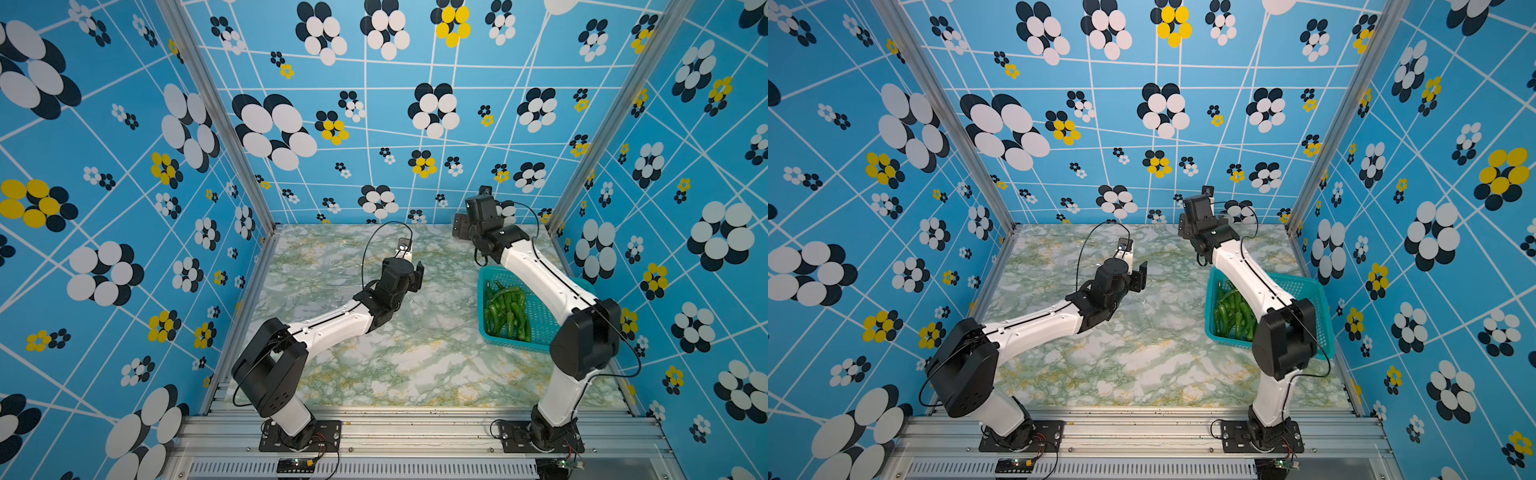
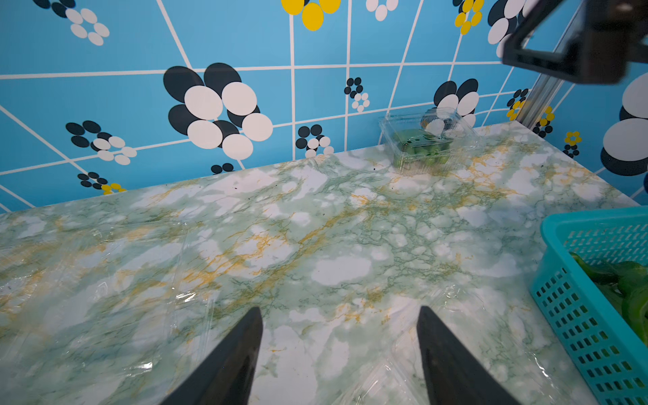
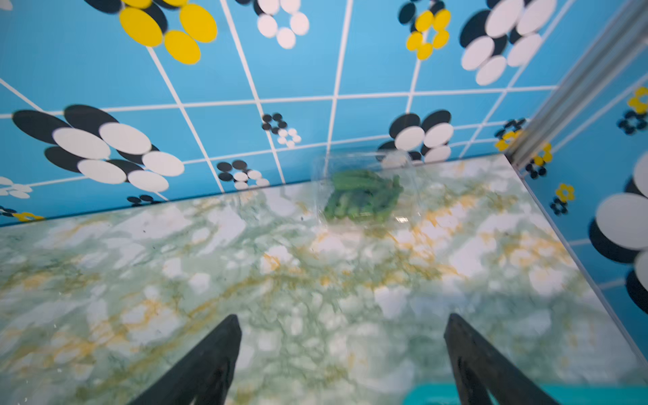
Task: Take small green peppers out of containers
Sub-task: Place the green pepper in the basket, then move the packing box to the center of the board.
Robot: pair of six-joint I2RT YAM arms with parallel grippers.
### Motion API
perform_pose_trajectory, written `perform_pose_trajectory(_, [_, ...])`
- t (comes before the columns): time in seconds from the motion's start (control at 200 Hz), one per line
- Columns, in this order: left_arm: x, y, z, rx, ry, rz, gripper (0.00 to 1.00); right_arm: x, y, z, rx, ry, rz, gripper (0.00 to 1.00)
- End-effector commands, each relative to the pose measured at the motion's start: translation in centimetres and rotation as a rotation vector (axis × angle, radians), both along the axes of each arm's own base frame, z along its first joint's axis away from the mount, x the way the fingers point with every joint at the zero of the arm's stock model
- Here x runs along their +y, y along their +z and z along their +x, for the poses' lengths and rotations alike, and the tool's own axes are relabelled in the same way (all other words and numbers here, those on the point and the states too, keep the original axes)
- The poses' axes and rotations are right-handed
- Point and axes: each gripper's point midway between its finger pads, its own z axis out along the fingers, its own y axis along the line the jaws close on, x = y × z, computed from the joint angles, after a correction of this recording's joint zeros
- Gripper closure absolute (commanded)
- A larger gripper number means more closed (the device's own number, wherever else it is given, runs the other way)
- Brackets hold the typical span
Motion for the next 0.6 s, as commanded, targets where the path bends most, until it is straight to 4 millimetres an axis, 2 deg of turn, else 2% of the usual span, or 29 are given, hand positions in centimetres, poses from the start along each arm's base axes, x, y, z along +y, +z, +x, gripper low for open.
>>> perform_pose_trajectory(0.0, [-0.7,-0.2,-1.0,0.027,-0.057,0.013,0.29,-3.1,-5.7,2.8,0.234,-0.038,0.042,0.15])
perform_pose_trajectory(0.075, [-0.3,-0.9,-2.0,0.048,-0.081,0.025,0.28,-5.0,-7.2,5.5,0.25,-0.084,0.099,0.15])
perform_pose_trajectory(0.165, [0.8,-1.3,-3.0,0.072,-0.073,0.025,0.28,-7.1,-8.8,7.8,0.228,-0.124,0.139,0.15])
perform_pose_trajectory(0.285, [2.0,-1.6,-4.6,0.101,-0.086,0.037,0.28,-9.9,-10.3,8.8,0.213,-0.19,0.171,0.14])
perform_pose_trajectory(0.325, [2.5,-1.6,-5.1,0.109,-0.082,0.046,0.28,-9.9,-10.7,8.8,0.218,-0.195,0.19,0.13])
perform_pose_trajectory(0.34, [2.8,-1.5,-5.3,0.111,-0.08,0.049,0.28,-11.8,-11.0,8.9,0.218,-0.226,0.205,0.13])
perform_pose_trajectory(0.36, [3.1,-1.4,-5.5,0.109,-0.076,0.053,0.27,-12.5,-11.3,8.9,0.222,-0.24,0.221,0.13])
perform_pose_trajectory(0.46, [4.2,0.1,-6.4,0.096,-0.069,0.068,0.26,-13.3,-13.3,8.9,0.257,-0.259,0.275,0.13])
perform_pose_trajectory(0.595, [5.5,1.7,-7.4,0.095,-0.059,0.074,0.25,-13.1,-15.5,9.2,0.288,-0.263,0.314,0.11])
